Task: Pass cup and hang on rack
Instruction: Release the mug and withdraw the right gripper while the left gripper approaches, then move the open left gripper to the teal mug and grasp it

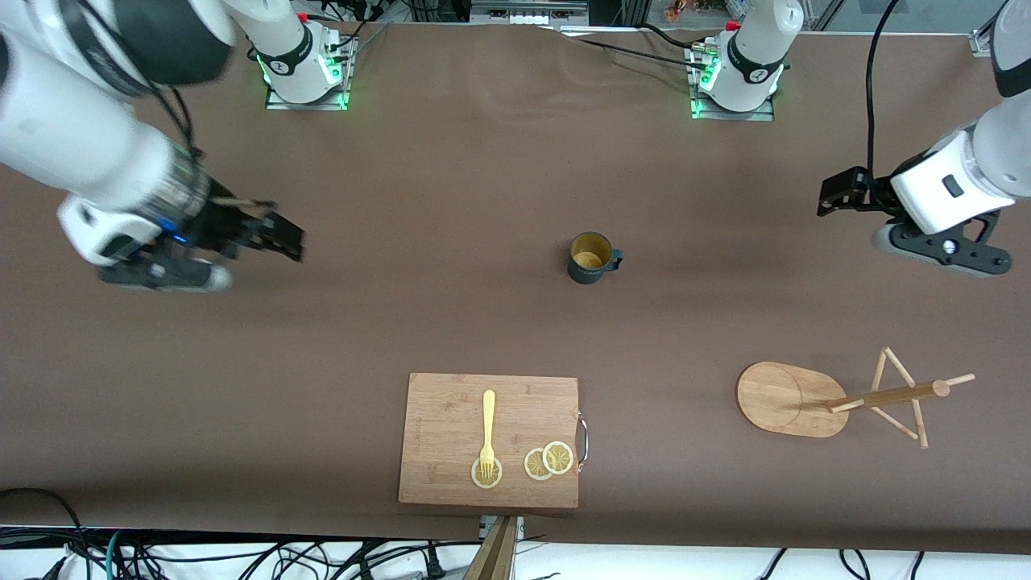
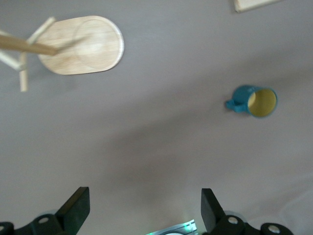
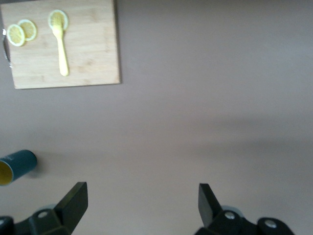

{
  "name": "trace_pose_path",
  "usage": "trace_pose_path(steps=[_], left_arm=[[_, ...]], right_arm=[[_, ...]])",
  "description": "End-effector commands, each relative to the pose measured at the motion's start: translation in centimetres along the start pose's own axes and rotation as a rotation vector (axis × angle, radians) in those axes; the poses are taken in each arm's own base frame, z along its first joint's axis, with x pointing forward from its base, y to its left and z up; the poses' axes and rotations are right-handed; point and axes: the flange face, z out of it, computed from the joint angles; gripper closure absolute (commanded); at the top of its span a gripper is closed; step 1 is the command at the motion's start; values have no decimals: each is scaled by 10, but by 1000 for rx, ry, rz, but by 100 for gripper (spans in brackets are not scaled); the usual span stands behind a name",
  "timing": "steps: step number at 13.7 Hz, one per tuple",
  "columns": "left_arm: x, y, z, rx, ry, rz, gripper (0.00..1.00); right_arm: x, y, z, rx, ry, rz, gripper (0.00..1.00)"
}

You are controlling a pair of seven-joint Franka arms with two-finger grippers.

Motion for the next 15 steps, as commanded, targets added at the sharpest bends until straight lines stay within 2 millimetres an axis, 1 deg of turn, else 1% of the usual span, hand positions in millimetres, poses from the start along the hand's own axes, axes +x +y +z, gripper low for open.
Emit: trace_pose_path(steps=[1, 2, 3, 4, 5, 6, 7, 8, 9, 10, 11, 13, 15], left_arm=[[-9, 17, 23, -59, -36, 211, 0], [-10, 18, 37, -92, -51, 304, 0], [-10, 20, 53, -121, -45, 388, 0], [-14, 23, 68, -137, -14, 481, 0], [-16, 26, 83, -164, 6, 563, 0], [-17, 28, 103, -207, 6, 641, 0], [-16, 30, 121, -247, 32, 726, 0], [-16, 31, 139, -273, 70, 813, 0], [-17, 30, 155, -281, 113, 899, 0], [-18, 27, 176, -299, 168, 952, 0], [-19, 25, 200, -329, 233, 1006, 0], [-26, 24, 249, -361, 389, 1081, 0], [-32, 26, 286, -363, 551, 1128, 0]], right_arm=[[-27, 44, -7, 11, -36, 9, 0], [-28, 59, -15, 12, -30, -10, 0], [-30, 70, -21, 9, -29, -24, 0], [-31, 86, -25, -13, -38, -28, 0], [-33, 92, -28, -23, -38, -47, 0], [-37, 94, -31, -24, -44, -52, 0], [-39, 96, -30, -39, -47, -52, 0], [-42, 97, -33, -47, -44, -55, 0], [-43, 93, -33, -49, -42, -63, 0], [-43, 90, -33, -55, -39, -71, 0], [-41, 96, -35, -61, -35, -65, 0], [-43, 89, -34, -74, -35, -82, 0], [-47, 86, -37, -78, -32, -88, 0]])
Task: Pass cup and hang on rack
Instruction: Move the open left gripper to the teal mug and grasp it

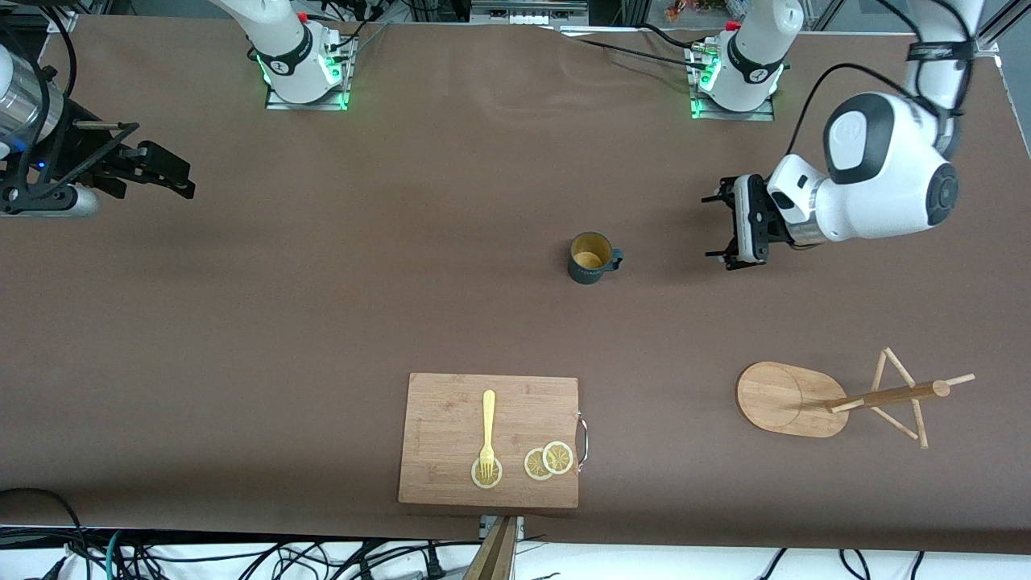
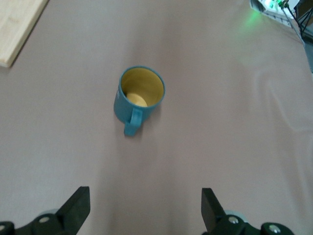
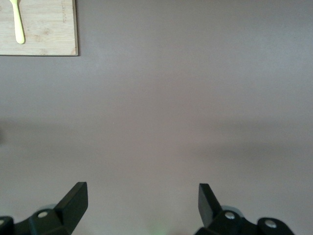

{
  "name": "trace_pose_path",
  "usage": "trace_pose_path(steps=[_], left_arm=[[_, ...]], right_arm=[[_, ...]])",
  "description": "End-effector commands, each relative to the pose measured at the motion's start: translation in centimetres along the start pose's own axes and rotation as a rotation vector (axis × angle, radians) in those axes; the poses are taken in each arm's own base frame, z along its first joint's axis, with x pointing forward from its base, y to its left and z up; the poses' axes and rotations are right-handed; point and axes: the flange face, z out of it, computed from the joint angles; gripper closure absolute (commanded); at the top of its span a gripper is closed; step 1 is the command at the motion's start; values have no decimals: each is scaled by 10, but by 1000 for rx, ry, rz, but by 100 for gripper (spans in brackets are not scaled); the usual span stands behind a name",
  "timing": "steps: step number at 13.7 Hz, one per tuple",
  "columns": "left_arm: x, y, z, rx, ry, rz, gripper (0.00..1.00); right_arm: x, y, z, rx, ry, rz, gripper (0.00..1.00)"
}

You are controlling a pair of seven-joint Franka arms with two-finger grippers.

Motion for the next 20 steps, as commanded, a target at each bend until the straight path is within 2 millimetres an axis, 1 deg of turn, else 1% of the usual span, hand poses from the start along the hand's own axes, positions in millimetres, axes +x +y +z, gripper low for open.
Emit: trace_pose_path(steps=[1, 2, 4, 6, 8, 10, 11, 12, 13, 14, 16, 19, 20], left_arm=[[-27, 16, 33, 65, 138, 104, 0], [-32, 15, 43, 80, 182, 122, 0], [-43, 7, 64, 103, 258, 177, 0], [-52, 2, 94, 141, 325, 231, 0], [-75, -3, 131, 175, 405, 251, 0], [-90, -2, 156, 219, 458, 259, 0], [-97, -1, 167, 222, 468, 258, 0], [-102, -2, 177, 235, 483, 259, 0], [-108, -1, 190, 236, 508, 260, 0], [-114, 0, 202, 246, 540, 249, 0], [-118, -1, 211, 258, 562, 236, 0], [-113, -5, 221, 258, 570, 227, 0], [-110, -5, 228, 249, 574, 225, 0]], right_arm=[[-14, 1, -8, -18, 9, -15, 0], [-14, 1, -11, -25, 14, -16, 0], [-13, 1, -8, -26, 10, -16, 0], [-11, 2, -6, -26, 7, -5, 0], [-5, 5, -9, -21, 23, -10, 0], [-2, 6, -18, -24, 39, -6, 0], [0, 10, -18, -28, 46, 2, 0], [1, 11, -17, -29, 45, 2, 0], [7, 8, -7, -32, 28, 3, 0], [8, 8, -8, -44, 40, -6, 0], [8, 5, -9, -42, 47, -15, 0], [5, -3, -11, -42, 47, -23, 0], [5, -6, -10, -42, 47, -27, 0]])
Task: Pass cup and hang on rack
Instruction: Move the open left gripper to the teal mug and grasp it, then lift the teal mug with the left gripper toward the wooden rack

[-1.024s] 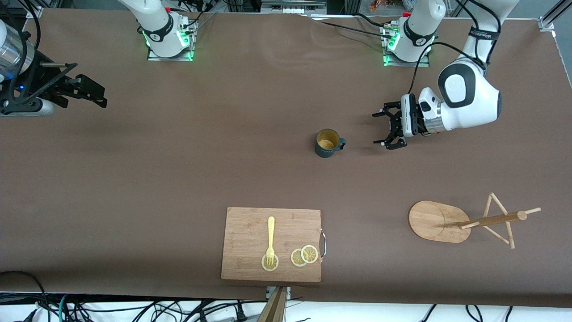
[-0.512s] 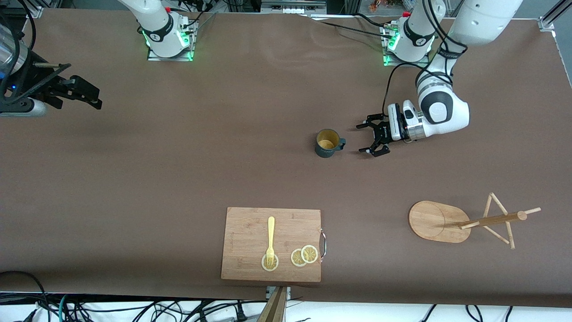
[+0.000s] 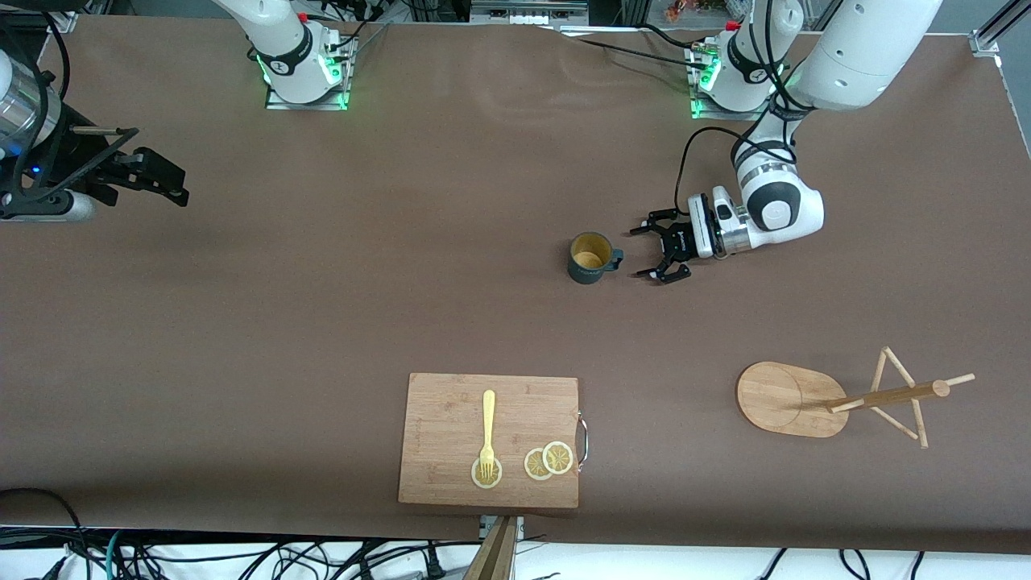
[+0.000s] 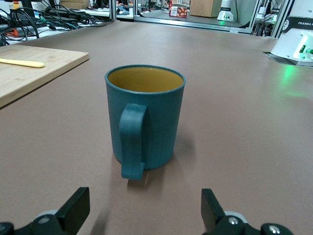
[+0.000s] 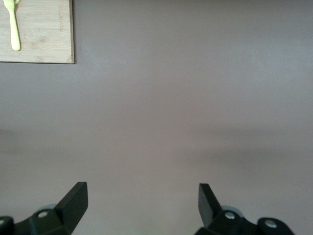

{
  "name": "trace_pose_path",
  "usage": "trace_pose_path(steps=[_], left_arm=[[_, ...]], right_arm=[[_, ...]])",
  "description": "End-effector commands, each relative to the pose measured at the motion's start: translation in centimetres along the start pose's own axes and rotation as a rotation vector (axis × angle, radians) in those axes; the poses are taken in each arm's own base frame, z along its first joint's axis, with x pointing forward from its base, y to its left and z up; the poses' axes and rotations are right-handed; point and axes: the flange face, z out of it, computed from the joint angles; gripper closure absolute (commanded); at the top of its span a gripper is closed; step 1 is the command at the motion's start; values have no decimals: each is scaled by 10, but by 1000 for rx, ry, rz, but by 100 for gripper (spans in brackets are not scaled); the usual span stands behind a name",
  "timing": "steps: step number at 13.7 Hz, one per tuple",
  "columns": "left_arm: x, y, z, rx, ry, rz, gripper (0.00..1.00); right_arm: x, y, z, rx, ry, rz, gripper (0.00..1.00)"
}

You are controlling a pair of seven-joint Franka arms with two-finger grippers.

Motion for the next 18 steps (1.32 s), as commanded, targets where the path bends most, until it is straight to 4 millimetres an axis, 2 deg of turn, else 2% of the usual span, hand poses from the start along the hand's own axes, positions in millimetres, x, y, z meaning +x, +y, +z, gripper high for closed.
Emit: trace_pose_path(steps=[1, 8, 9, 11, 12, 13, 15, 18], left_arm=[[-1, 1, 23, 23, 38, 88, 0], [6, 0, 46, 10, 63, 97, 0], [7, 0, 47, 7, 65, 99, 3], [10, -3, 48, 6, 67, 110, 35], [13, -9, 48, 8, 69, 122, 69], [13, -9, 48, 7, 69, 119, 77], [13, -9, 48, 8, 70, 107, 100], [14, -10, 46, -2, 107, 28, 100]], right_arm=[[-1, -2, -8, -14, 14, -11, 0], [1, 0, -7, -17, 16, 6, 0], [1, -1, -7, -15, 15, 6, 0], [1, -1, -7, -15, 15, 8, 0], [1, -1, -7, -15, 15, 8, 0], [1, -1, -7, -15, 15, 8, 0], [0, -1, -7, -14, 12, 6, 0], [0, -1, -6, -14, 11, 6, 0]])
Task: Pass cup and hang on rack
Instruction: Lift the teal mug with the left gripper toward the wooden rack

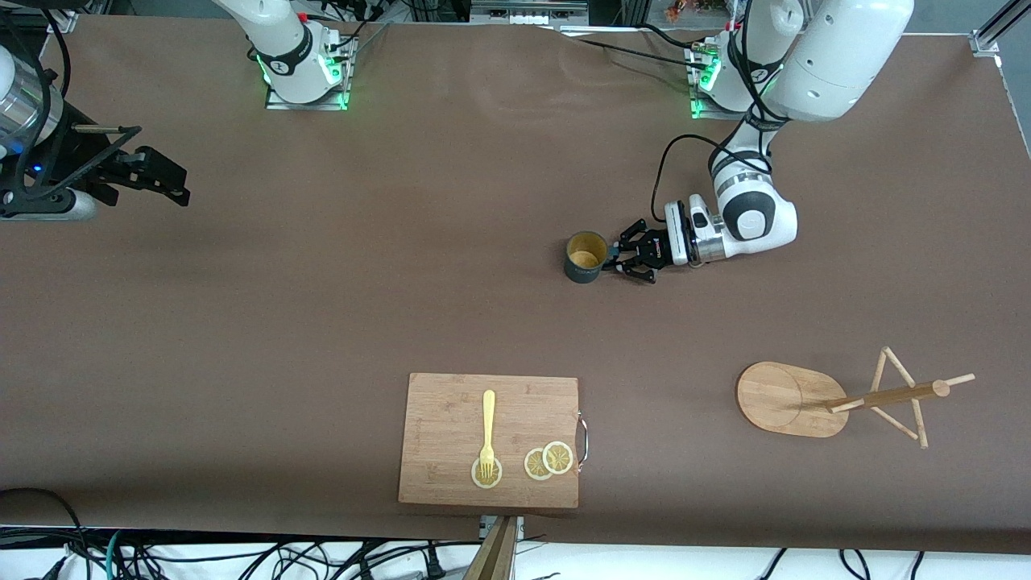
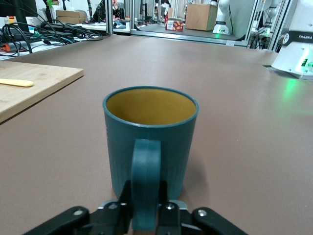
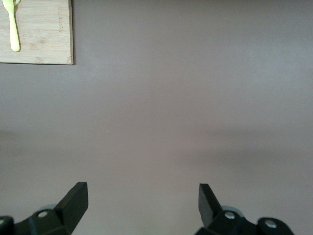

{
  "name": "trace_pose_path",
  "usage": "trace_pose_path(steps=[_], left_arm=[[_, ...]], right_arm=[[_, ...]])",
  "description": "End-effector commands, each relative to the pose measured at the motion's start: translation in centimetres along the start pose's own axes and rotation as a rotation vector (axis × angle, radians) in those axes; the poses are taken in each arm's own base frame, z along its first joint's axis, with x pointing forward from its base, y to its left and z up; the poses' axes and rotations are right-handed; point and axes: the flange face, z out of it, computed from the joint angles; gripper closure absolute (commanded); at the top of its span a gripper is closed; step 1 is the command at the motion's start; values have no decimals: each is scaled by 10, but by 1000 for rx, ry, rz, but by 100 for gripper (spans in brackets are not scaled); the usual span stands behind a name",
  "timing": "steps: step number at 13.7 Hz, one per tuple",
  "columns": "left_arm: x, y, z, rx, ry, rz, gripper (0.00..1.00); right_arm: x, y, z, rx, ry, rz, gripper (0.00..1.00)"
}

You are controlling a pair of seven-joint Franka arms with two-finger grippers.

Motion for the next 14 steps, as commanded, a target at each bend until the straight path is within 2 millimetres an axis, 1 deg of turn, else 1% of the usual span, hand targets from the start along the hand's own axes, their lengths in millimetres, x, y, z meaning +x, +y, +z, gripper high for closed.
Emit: trace_pose_path(steps=[1, 3, 4, 6, 7, 8, 9, 12, 14], left_arm=[[-4, -3, 0, 17, 62, -13, 100], [6, -5, -1, -8, 134, -165, 100], [14, -7, -2, -28, 182, -255, 100], [26, -14, -14, -63, 263, -415, 100], [32, -17, -18, -87, 303, -469, 100], [37, -21, -27, -105, 344, -524, 100], [46, -25, -38, -130, 388, -592, 100], [71, -45, -83, -167, 479, -781, 100], [80, -57, -122, -189, 534, -898, 100]], right_arm=[[0, -2, -6, -9, 7, 4, 0], [0, -2, -6, -9, 7, 4, 0], [0, -2, -5, -9, 6, 4, 0], [0, -2, -5, -9, 4, 2, 0], [0, -2, -5, -9, 4, 4, 0], [0, -2, -5, -9, 4, 2, 0], [-1, -2, -5, -9, 3, 1, 0], [-1, -1, -5, -9, 3, 1, 0], [0, 0, -5, -9, 3, 2, 0]])
